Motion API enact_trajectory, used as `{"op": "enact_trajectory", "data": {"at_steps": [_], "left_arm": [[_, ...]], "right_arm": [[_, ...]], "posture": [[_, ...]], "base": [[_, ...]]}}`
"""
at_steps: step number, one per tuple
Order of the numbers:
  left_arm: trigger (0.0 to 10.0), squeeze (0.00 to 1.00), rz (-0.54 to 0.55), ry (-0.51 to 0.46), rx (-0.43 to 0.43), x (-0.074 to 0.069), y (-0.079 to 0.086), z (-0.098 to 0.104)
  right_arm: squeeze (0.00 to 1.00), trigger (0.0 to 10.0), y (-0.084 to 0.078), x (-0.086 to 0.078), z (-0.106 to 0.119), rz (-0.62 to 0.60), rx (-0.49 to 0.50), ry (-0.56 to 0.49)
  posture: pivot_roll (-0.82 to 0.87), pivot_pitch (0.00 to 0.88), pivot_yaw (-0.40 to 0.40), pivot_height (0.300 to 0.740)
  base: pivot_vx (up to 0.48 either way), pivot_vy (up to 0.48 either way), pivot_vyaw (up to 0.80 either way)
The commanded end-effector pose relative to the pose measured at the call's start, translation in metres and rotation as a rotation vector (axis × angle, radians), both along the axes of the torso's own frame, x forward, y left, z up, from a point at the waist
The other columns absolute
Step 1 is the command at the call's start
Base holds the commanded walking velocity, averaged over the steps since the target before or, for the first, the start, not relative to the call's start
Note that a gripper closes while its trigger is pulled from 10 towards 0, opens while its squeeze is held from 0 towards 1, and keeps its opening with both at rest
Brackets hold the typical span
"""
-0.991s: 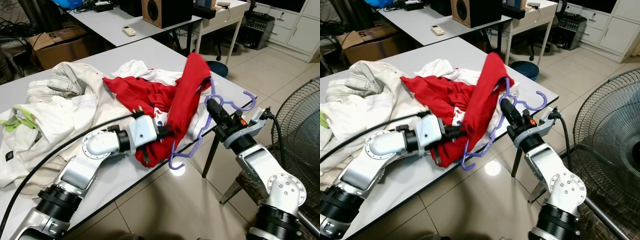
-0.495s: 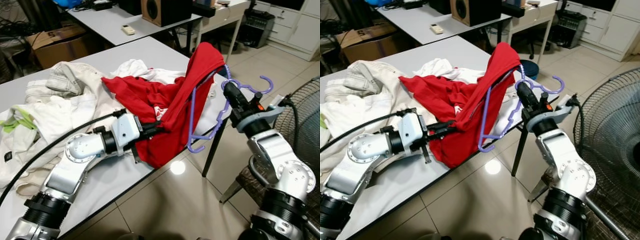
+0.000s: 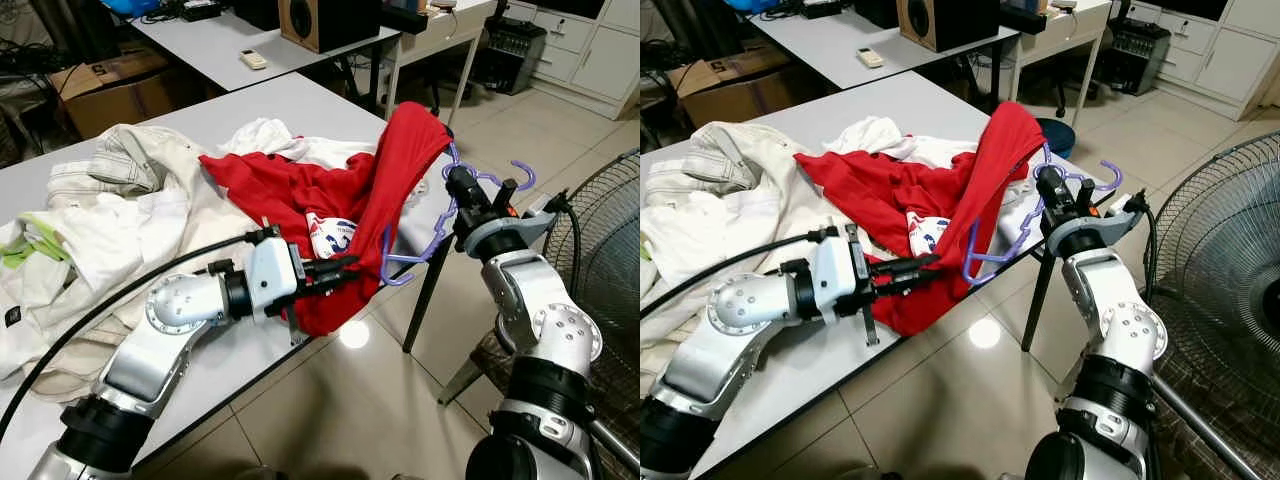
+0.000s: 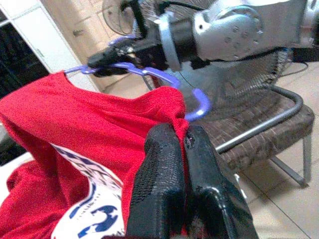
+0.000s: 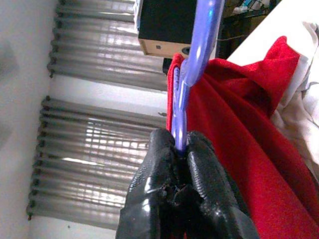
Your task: Hang hanger
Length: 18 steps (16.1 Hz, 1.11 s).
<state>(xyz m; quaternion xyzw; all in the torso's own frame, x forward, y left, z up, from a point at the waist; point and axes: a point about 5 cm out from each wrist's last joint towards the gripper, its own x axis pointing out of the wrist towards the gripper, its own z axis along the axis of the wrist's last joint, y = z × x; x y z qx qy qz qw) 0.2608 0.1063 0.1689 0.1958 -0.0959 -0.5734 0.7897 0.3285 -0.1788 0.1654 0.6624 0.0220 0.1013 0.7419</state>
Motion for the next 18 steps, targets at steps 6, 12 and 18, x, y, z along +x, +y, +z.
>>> {"op": "enact_trajectory", "data": {"at_steps": [6, 12, 18], "left_arm": [[0.0, 0.0, -0.019, -0.009, 0.091, -0.005, 0.003, -0.006], [0.0, 0.0, -0.104, -0.053, 0.069, -0.007, -0.021, 0.004], [0.0, 0.0, -0.159, -0.074, 0.07, -0.004, -0.047, 0.004]], "right_arm": [[0.0, 10.0, -0.005, 0.015, 0.013, -0.04, 0.067, -0.039], [0.0, 10.0, 0.005, 0.028, 0.007, -0.03, 0.029, 0.009], [0.0, 10.0, 0.024, 0.038, 0.004, 0.0, 0.093, 0.043]], "posture": [[-0.14, 0.0, 0.03, 0.74], [-0.12, 0.0, 0.014, 0.74], [-0.12, 0.0, 0.019, 0.74]], "base": [[0.0, 0.0, 0.0], [0.0, 0.0, 0.0], [0.0, 0.0, 0.0]]}}
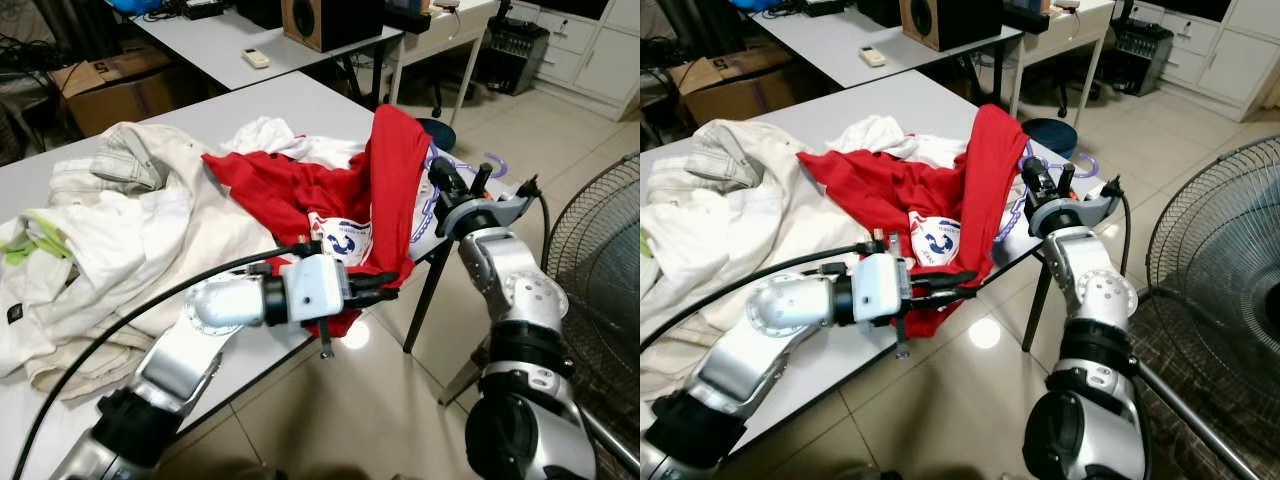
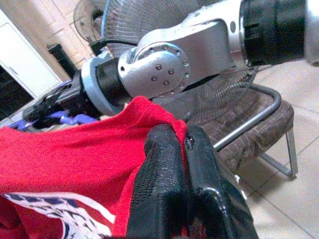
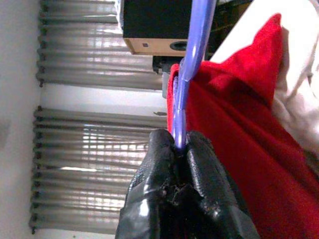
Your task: Hang hanger
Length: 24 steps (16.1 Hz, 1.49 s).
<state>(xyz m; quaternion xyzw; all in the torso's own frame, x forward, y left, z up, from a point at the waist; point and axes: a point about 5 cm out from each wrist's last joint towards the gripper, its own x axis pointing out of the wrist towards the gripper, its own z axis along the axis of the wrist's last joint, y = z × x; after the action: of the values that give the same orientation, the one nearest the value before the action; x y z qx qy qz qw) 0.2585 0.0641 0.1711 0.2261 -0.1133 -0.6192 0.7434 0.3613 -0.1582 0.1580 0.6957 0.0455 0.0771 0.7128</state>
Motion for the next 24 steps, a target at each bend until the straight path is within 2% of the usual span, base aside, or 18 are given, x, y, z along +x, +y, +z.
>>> {"op": "enact_trajectory", "data": {"at_steps": [1, 3, 6, 8, 9, 12, 13, 14, 17, 18, 19, 21, 22, 24], "left_arm": [[0.0, 0.0, -0.043, -0.026, 0.032, -0.001, -0.009, 0.0], [0.0, 0.0, -0.06, -0.039, 0.058, 0.0, -0.016, -0.004], [0.0, 0.0, -0.082, -0.077, 0.007, 0.001, -0.032, 0.007], [0.0, 0.0, -0.086, -0.089, -0.002, 0.001, -0.036, 0.009], [0.0, 0.0, -0.085, -0.091, 0.007, 0.002, -0.038, 0.008], [0.0, 0.0, -0.047, -0.095, 0.088, 0.007, -0.033, -0.005], [2.2, 0.0, -0.033, -0.106, 0.109, 0.008, -0.03, -0.009], [10.0, 0.0, -0.02, -0.114, 0.118, 0.009, -0.028, -0.01], [10.0, 0.0, -0.053, -0.08, 0.131, 0.002, -0.02, -0.011], [10.0, 0.0, -0.107, -0.039, 0.156, -0.008, -0.016, -0.013], [10.0, 0.0, -0.13, -0.041, 0.18, -0.013, -0.014, -0.015], [10.0, 0.0, -0.074, -0.04, 0.165, -0.01, -0.012, -0.018], [10.0, 1.0, -0.026, -0.019, 0.13, -0.006, -0.009, -0.017], [10.0, 1.0, 0.052, 0.028, 0.055, -0.001, 0.003, -0.011]], "right_arm": [[0.0, 10.0, 0.008, 0.006, 0.011, 0.005, -0.001, -0.029], [0.0, 10.0, 0.021, 0.008, 0.013, 0.03, -0.033, -0.04], [0.0, 10.0, 0.034, 0.008, 0.016, 0.058, 0.072, -0.049], [0.0, 10.0, 0.038, 0.007, 0.016, 0.073, 0.09, -0.052], [0.0, 10.0, 0.04, 0.007, 0.017, 0.085, 0.079, -0.06], [0.0, 10.0, 0.047, 0.006, 0.015, 0.147, -0.054, -0.027], [0.0, 10.0, 0.049, 0.006, 0.017, 0.156, -0.045, -0.041], [0.0, 10.0, 0.046, 0.006, 0.022, 0.145, -0.019, -0.071], [0.0, 10.0, 0.034, 0.006, 0.03, 0.076, -0.165, -0.149], [0.0, 10.0, 0.027, 0.005, 0.03, 0.055, -0.186, -0.158], [0.0, 10.0, 0.023, 0.004, 0.029, 0.044, -0.186, -0.162], [0.0, 10.0, 0.019, 0.003, 0.028, 0.045, -0.223, -0.161], [0.0, 10.0, 0.018, 0.002, 0.031, 0.042, -0.2, -0.183], [0.0, 10.0, 0.014, 0.001, 0.038, 0.033, -0.179, -0.206]], "posture": [[-0.13, 0.0, 0.021, 0.74], [-0.13, 0.0, 0.023, 0.74], [-0.13, 0.0, 0.025, 0.74], [-0.13, 0.0, 0.025, 0.74], [-0.13, 0.0, 0.026, 0.74], [-0.13, 0.0, 0.03, 0.74], [-0.13, 0.0, 0.03, 0.74], [-0.13, 0.0, 0.028, 0.74], [-0.12, 0.0, 0.025, 0.74], [-0.11, 0.0, 0.019, 0.74], [-0.11, 0.0, 0.019, 0.74], [-0.1, 0.0, 0.016, 0.74], [-0.1, 0.0, 0.015, 0.74], [-0.09, 0.0, 0.011, 0.74]], "base": [[0.0, 0.0, 0.0], [0.0, 0.0, 0.0], [0.0, 0.0, 0.0], [0.0, 0.0, 0.0], [0.0, 0.0, 0.0], [0.0, 0.0, 0.0], [0.0, 0.0, 0.0], [0.0, 0.0, 0.0], [0.0, 0.0, 0.0], [0.0, 0.0, 0.0], [0.0, 0.0, 0.0], [0.0, 0.0, 0.0], [0.0, 0.0, 0.0], [0.0, 0.0, 0.0]]}}
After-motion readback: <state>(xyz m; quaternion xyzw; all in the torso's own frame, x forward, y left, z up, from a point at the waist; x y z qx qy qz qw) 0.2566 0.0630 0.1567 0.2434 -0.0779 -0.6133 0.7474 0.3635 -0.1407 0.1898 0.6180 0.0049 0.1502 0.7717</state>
